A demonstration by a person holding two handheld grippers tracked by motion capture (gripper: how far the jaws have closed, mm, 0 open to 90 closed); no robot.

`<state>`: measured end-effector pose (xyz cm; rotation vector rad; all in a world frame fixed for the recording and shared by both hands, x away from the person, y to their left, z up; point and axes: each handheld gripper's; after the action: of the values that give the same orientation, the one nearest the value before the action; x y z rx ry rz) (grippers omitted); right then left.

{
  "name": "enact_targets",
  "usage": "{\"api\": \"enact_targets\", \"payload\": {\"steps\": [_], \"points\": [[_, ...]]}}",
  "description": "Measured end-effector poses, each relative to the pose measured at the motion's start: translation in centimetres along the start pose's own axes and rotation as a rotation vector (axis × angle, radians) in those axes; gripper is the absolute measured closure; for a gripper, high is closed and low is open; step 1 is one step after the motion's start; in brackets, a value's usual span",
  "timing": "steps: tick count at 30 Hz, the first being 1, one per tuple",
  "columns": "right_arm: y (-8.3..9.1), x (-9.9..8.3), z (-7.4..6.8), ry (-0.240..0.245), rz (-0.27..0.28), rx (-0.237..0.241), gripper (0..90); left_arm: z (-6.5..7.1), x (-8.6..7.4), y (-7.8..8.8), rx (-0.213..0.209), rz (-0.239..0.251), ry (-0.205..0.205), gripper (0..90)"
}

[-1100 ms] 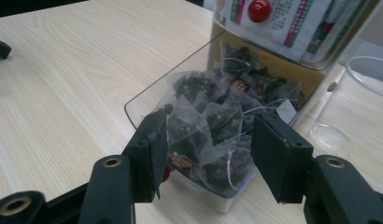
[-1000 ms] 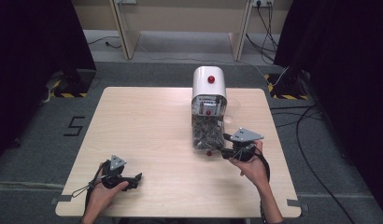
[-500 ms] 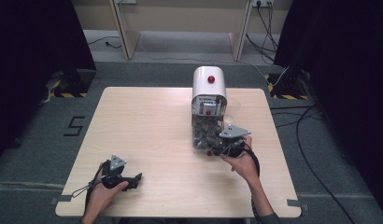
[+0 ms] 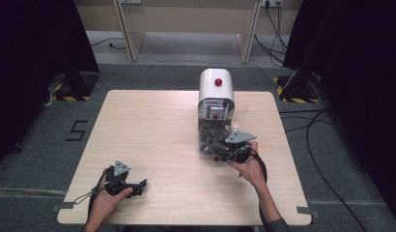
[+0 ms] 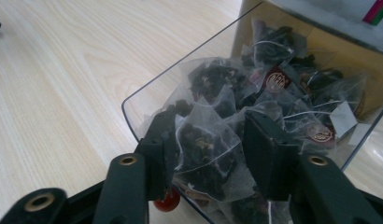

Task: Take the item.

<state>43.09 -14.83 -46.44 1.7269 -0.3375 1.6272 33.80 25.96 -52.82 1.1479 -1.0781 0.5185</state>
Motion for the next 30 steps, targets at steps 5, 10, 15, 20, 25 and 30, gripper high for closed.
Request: {"api": "enact_targets", "payload": {"steps": [5,10,15,20,25,30], "points": [[0.0,-0.3,0.2,-0.01,0.001,0.015,68.7,0.0,0.0,0.0,0.0,0.0,0.0,0.0],[0.4,-0.3,0.3,-0.017,0.02,0.035,82.4,0.0,0.0,0.0,0.0,0.0,0.0,0.0],[1.0,0.3,0.3,-0.018,0.063,0.032,83.3,0.0,0.0,0.0,0.0,0.0,0.0,0.0],[1.7,0.9,0.4,-0.024,0.103,0.021,83.5,0.0,0.0,0.0,0.0,0.0,0.0,0.0],[2.4,1.4,0.8,-0.032,0.142,-0.004,83.5,0.0,0.0,0.0,0.0,0.0,0.0,0.0],[3.4,1.8,1.5,-0.04,0.178,-0.032,83.5,0.0,0.0,0.0,0.0,0.0,0.0,0.0]]}}
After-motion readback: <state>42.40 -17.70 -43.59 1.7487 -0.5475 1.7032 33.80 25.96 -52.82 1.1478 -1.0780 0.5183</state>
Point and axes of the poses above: each handheld gripper's, and its own axes: y roughly backward along the jaws, x roughly out of its top, z roughly to its right, and after that the axes turned 15 degrees about z, right-handed
